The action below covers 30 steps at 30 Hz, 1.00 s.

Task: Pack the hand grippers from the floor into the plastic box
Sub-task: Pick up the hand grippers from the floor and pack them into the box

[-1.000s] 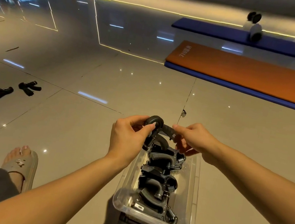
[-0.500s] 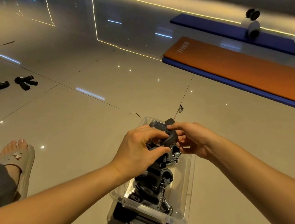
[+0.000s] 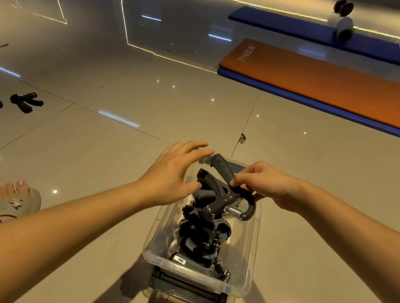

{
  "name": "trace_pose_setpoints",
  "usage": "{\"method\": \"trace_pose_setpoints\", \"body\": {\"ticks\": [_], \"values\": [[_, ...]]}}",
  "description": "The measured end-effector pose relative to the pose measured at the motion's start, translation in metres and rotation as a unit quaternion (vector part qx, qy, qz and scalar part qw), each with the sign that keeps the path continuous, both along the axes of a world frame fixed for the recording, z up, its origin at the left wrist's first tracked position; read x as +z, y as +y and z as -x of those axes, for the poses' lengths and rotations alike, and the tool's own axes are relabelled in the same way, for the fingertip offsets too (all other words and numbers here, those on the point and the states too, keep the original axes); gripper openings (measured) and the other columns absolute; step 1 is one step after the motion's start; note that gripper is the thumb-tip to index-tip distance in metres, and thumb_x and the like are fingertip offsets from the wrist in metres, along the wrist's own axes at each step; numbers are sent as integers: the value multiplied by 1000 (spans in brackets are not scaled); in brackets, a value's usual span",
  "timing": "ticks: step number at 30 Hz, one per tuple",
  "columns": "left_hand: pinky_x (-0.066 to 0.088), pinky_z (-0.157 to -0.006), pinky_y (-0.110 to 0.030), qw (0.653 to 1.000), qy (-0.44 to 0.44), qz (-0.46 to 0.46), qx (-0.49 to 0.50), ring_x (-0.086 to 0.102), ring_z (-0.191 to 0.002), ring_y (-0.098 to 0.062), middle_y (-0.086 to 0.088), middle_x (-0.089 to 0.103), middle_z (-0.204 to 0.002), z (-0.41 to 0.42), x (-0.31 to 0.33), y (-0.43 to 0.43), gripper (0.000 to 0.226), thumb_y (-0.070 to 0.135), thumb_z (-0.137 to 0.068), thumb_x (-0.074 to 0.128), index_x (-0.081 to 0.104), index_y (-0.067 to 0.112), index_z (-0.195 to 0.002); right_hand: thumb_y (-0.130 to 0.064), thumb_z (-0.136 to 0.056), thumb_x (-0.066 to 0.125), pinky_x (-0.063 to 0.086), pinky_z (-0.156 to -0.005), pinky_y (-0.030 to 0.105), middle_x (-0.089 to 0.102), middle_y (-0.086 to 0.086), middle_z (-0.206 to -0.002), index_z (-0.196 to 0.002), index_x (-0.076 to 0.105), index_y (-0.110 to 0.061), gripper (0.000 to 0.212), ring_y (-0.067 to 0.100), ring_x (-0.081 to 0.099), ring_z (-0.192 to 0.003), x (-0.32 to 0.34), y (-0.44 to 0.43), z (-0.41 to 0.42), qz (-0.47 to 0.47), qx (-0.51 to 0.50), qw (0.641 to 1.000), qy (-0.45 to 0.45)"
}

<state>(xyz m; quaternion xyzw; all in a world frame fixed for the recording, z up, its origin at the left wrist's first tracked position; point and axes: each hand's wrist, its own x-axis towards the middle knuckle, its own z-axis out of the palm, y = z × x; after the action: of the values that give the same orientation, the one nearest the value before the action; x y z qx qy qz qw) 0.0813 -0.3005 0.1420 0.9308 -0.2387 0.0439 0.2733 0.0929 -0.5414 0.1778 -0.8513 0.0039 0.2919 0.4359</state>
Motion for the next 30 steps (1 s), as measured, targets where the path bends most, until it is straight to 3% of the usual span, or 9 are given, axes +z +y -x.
{"method": "trace_pose_setpoints", "body": {"ticks": [3, 6, 9, 12, 17, 20, 23, 30], "values": [[16, -122, -40, 992, -30, -101, -71, 16, -150, -11, 14, 22, -165, -11, -1, 1, 94, 50, -80, 78, 28, 37, -158, -26, -93, 66, 51, -92, 41, 73, 15, -91, -90, 75, -4, 24, 20, 66, -87, -4, -3, -2, 11, 37, 999, -5], [17, -121, -38, 982, -71, -140, -103, 21, -148, -11, 12, 35, -159, -15, -5, -3, 90, 53, -79, 77, 34, 35, -156, -24, -94, 65, 50, -87, 37, 73, 6, -84, -78, 76, -14, 22, 15, 65, -83, -6, -4, -6, -13, 69, 998, 6], [26, -118, -37, 983, -74, -131, -106, 34, -137, -11, 11, 52, -142, -17, -13, -6, 77, 52, -81, 76, 46, 33, -149, -22, -96, 62, 48, -82, 35, 71, 8, -83, -79, 75, -13, 23, 13, 64, -78, -8, -4, -12, -30, 92, 995, 29], [33, -110, -33, 986, -71, -116, -97, 42, -127, -10, 11, 56, -131, -19, -22, -6, 73, 52, -79, 77, 52, 31, -144, -23, -96, 62, 52, -96, 46, 72, 20, -101, -99, 73, -1, 24, 27, 68, -92, -17, -7, -21, -19, 110, 993, 41], [38, -97, -29, 996, -24, -64, -58, 41, -109, -3, 17, 55, -115, -21, -40, -6, 65, 52, -75, 80, 59, 29, -133, -24, -93, 71, 56, -91, 37, 76, 4, -96, -98, 76, -13, 14, 15, 69, -91, -29, -12, -33, 45, 94, 994, -33], [38, -100, -30, 995, 27, -91, -44, 43, -111, -5, 17, 54, -116, -21, -58, -10, 71, 58, -75, 78, 57, 30, -136, -35, -93, 68, 55, -93, 39, 68, 7, -118, -121, 67, -13, 36, 21, 64, -103, -38, -24, -38, 236, 81, 957, -149], [37, -99, -31, 986, 59, -153, -41, 47, -112, -11, 15, 55, -113, -18, -79, -17, 74, 62, -73, 76, 58, 30, -137, -41, -90, 70, 50, -98, 41, 51, 11, -139, -144, 45, -13, 65, 29, 57, -118, -51, -40, -37, 370, 85, 913, -148], [32, -108, -35, 960, 60, -270, -41, 49, -126, -15, 11, 60, -127, -10, -114, -33, 68, 62, -76, 75, 60, 32, -135, -37, -82, 81, 43, -108, 38, 35, 8, -155, -155, 29, -11, 93, 30, 47, -134, -71, -54, -35, 362, 152, 910, -137]]}}
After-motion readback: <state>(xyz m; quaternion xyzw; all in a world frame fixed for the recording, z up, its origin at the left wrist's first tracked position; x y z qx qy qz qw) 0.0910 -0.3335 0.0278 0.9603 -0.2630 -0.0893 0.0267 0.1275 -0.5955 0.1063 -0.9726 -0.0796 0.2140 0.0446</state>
